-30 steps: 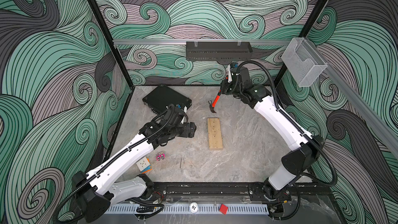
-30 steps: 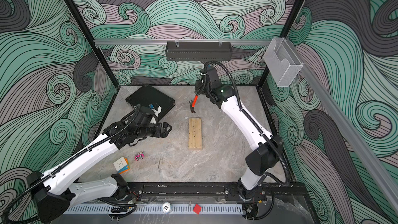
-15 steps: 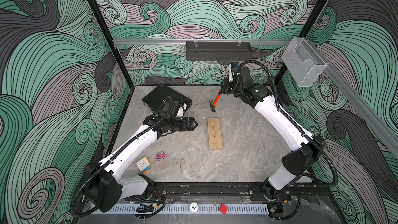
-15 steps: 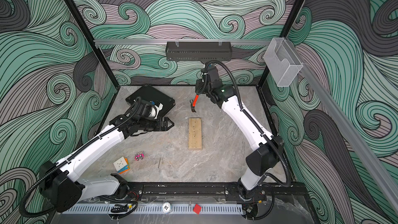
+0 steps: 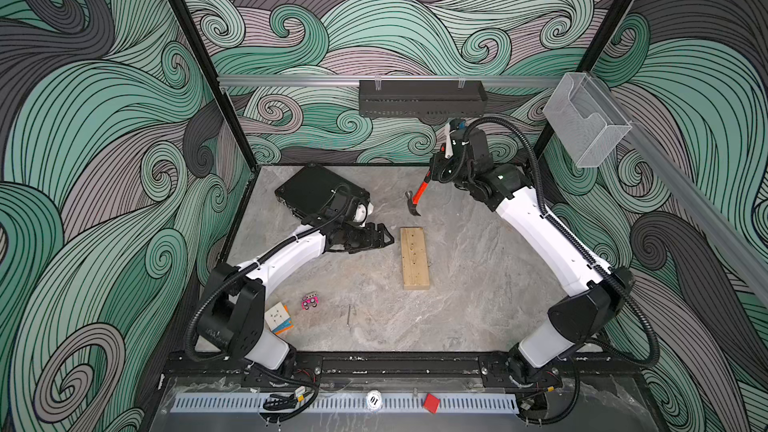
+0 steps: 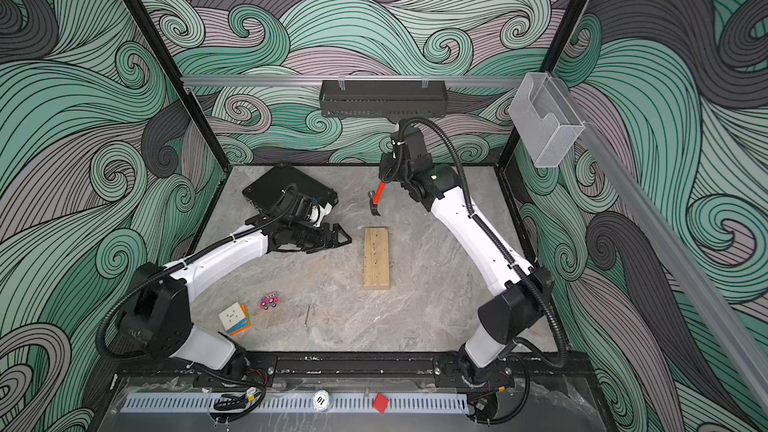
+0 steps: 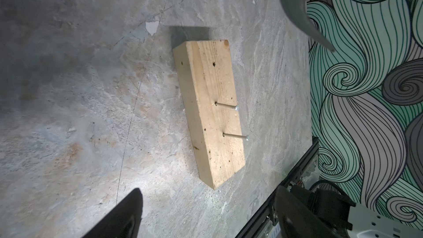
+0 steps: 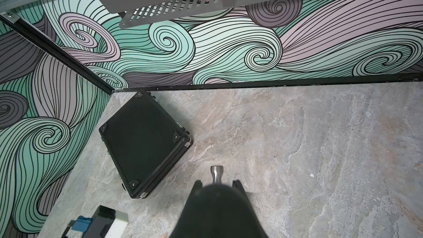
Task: Use a claw hammer to pull out a nail
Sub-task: Remove the nail from the mounting plate.
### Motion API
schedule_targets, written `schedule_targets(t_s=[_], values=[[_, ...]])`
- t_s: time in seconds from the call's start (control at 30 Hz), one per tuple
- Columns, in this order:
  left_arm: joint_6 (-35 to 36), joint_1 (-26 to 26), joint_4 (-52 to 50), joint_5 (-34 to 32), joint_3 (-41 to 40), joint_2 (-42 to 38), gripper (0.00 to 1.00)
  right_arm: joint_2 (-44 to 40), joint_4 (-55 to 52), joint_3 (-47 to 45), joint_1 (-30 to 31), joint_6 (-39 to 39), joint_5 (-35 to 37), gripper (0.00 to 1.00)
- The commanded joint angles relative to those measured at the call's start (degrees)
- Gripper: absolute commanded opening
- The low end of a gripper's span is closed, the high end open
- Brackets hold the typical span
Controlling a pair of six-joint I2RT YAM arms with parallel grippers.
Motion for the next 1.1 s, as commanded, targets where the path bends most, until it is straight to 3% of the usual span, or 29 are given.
schedule_targets(t_s=[0.0, 0.4, 1.07], values=[[-0.6, 0.2, 2.5, 2.1, 1.1, 2.5, 0.87, -2.7, 4.8, 0.2, -0.4, 0.6, 1.6, 0.0], [-0.7, 0.2, 4.0, 6.4, 4.8, 13.0, 0.83, -1.6, 4.5, 0.8, -0.3, 0.8, 1.3, 0.0], [-1.2, 0.1, 5.9, 10.4, 7.6, 20.1, 0.68, 0.0, 5.2, 0.8, -0.3, 1.6, 0.6, 0.0]])
